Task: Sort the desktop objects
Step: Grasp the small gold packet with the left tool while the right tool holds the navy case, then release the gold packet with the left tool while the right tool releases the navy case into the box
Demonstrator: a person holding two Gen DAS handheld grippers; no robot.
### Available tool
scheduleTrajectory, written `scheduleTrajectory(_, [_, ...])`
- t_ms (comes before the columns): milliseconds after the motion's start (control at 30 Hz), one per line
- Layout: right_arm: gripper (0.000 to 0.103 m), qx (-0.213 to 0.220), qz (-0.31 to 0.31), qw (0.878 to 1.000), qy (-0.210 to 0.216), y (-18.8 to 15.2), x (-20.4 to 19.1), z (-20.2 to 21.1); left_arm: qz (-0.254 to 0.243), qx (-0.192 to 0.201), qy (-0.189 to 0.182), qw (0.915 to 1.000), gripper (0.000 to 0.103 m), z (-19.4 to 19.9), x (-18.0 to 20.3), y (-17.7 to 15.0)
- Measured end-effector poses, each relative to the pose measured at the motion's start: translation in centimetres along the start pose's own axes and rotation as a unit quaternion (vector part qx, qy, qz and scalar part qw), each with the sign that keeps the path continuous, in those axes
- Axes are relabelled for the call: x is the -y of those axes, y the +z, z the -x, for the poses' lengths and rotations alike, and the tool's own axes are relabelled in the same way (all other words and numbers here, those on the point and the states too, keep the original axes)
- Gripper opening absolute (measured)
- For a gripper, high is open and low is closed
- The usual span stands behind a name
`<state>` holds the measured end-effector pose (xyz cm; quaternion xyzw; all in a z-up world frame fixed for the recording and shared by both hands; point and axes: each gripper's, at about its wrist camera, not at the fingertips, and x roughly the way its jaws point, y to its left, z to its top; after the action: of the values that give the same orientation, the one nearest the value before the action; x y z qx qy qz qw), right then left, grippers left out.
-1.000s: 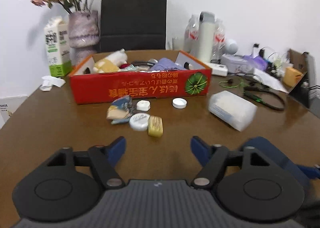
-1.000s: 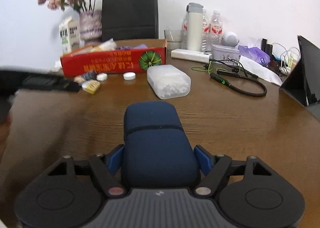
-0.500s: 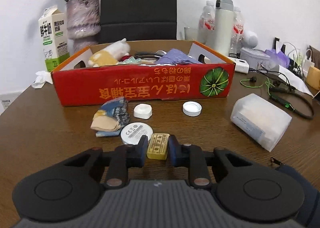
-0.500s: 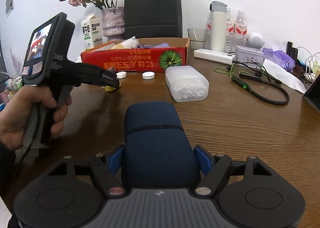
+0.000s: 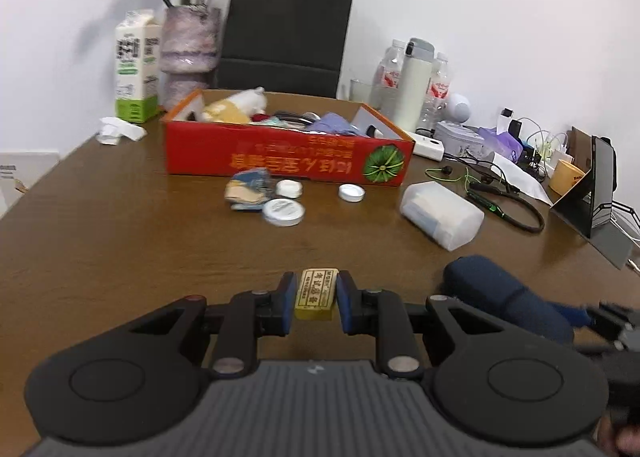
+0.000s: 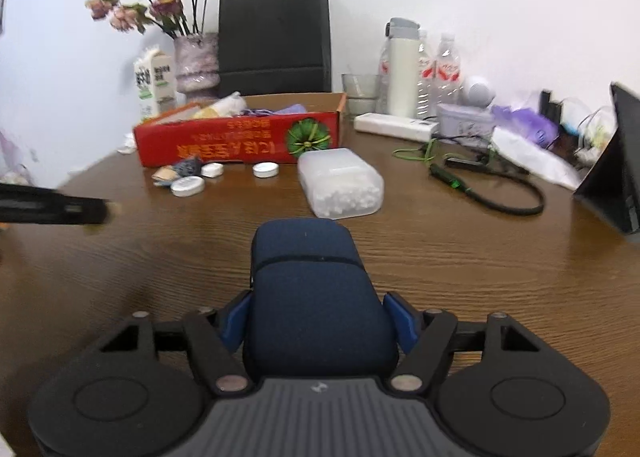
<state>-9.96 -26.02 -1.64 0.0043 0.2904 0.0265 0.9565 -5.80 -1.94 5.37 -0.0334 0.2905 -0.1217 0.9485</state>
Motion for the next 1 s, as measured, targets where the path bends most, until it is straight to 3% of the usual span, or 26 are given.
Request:
scheduleTrajectory(200, [0.066, -0.002, -0.024, 1.0, 0.002, 0.1, -1.9, 2.0, 0.004, -0.014, -0.025, 0.9996, 0.022, 1.6, -2.3, -1.4])
scheduleTrajectory(400, [0.066, 0.042, -0.037, 0.998, -0.011, 2.0, -3.7, 4.7, 0.006, 0.0, -0.074, 0.9973, 0.022, 1.9, -3.2, 0.0])
scheduleTrajectory(500, [0.066, 0.072, -0.054, 0.996, -0.01, 3.7, -3.9, 5.3, -0.004, 0.016, -0.078, 0.9968, 0.022, 3.0, -4.3, 1.8])
scheduleTrajectory(633, [0.066, 0.094, -0.065, 0.993, 0.017, 8.3, -3.2, 4.3, 0.007, 0.041, -0.094, 0.9947, 0.022, 2.4, -7.0, 6.9])
scheduleTrajectory(767, [0.066, 0.091, -0.072, 0.992, 0.039, 15.2, -2.1, 0.2, -0.01, 0.059, -0.058, 0.9965, 0.022, -1.8, -8.6, 14.3])
scheduleTrajectory(833, [0.066, 0.07, -0.069, 0.994, 0.043, 18.7, -2.0, -3.0, -0.005, 0.037, -0.06, 0.9975, 0.022, -5.1, -9.5, 17.7])
scheduleTrajectory(900, [0.066, 0.042, -0.062, 0.996, 0.046, 22.0, -2.0, -7.0, 0.0, 0.023, -0.031, 0.9993, 0.022, -9.0, -10.4, 20.3])
scheduleTrajectory(1000, [0.066, -0.031, -0.075, 0.995, 0.049, 25.8, -2.1, -15.0, 0.027, -0.05, 0.003, 0.9984, 0.022, -16.8, -12.0, 22.4])
